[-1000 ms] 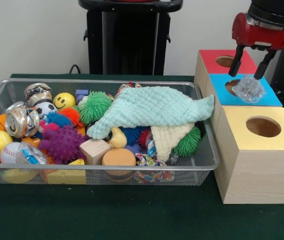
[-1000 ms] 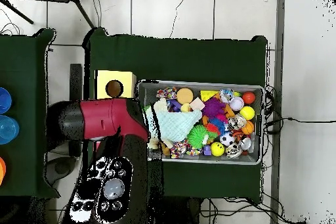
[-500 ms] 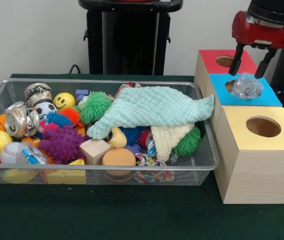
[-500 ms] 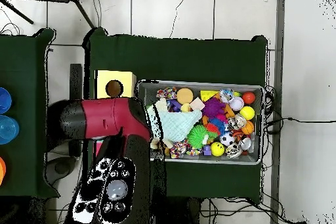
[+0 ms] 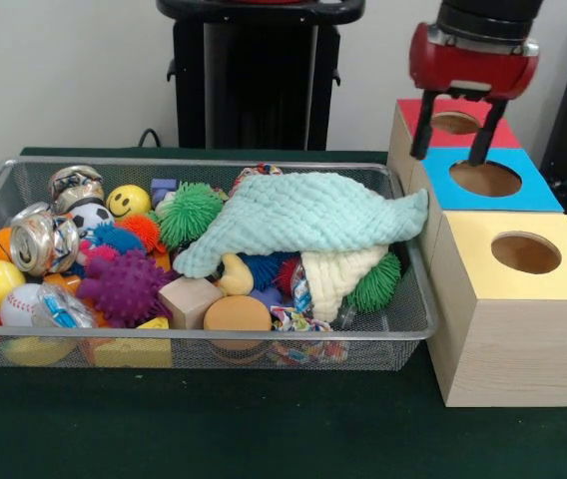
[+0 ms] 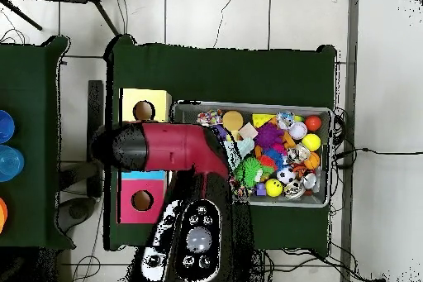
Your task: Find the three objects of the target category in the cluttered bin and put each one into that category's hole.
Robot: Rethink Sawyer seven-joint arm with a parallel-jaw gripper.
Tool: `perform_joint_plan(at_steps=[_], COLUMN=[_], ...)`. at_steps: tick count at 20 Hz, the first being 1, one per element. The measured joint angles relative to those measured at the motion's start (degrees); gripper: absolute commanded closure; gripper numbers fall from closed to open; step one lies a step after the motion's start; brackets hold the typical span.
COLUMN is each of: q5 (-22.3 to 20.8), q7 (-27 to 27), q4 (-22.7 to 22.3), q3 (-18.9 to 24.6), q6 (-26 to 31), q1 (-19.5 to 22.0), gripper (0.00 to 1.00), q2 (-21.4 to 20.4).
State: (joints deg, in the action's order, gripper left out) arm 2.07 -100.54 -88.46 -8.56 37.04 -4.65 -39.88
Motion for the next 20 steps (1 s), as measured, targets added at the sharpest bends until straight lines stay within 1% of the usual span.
perform_joint_plan(at_steps=[4, 7, 13, 20], q5=[0.0, 0.0, 0.0, 0.0], q7=[0.0, 0.0, 0.0, 0.0], q4=[-3.6, -5.5, -6.8, -6.8], q3=[1.2, 1.7, 2.2, 3.0], q6=[-5.6, -7.8, -7.9, -7.9], q1=[3.9, 5.3, 5.5, 5.6], gripper=[0.0, 0.0, 0.0, 0.0], q2=[-0.8, -0.8, -0.8, -0.8])
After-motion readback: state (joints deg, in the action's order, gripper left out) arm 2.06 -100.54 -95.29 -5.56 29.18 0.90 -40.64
